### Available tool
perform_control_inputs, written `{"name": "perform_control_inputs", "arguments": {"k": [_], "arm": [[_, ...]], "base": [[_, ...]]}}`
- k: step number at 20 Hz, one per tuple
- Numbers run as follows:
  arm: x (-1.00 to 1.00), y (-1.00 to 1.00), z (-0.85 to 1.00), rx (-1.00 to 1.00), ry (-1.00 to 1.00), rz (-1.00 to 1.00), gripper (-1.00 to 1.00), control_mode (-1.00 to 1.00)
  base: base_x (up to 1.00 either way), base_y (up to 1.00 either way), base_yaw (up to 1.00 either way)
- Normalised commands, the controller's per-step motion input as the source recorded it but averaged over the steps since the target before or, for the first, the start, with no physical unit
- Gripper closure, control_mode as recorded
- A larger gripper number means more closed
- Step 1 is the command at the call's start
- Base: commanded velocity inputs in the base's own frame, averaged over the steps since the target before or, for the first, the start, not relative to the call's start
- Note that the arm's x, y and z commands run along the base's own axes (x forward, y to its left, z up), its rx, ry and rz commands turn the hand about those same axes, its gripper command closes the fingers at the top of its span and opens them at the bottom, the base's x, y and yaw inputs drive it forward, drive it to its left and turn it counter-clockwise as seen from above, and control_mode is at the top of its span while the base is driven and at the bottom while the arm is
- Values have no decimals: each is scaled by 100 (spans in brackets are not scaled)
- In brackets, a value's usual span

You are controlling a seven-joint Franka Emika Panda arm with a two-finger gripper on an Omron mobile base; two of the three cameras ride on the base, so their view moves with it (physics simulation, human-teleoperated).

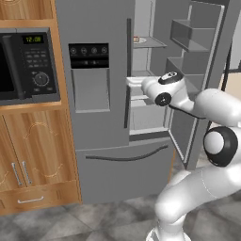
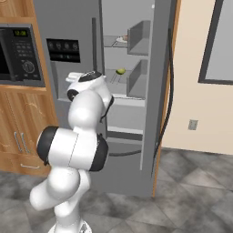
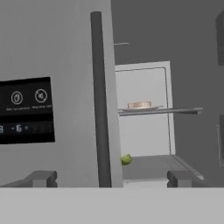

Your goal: Retrieve the steak from the fridge and place it on the saucepan with marinade on the stove.

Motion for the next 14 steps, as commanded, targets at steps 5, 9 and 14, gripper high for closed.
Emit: {"name": "perform_control_inputs", "arguments": {"k": [5,9,14], "arm": [[-33,-4,36,0,23,-2,-100,-100],[-35,0,39,0,27,-6,-100,-100],[-47,0,48,0,20,-12,-100,-100]], "base": [[0,0,0],[0,0,0],[0,0,0]]}}
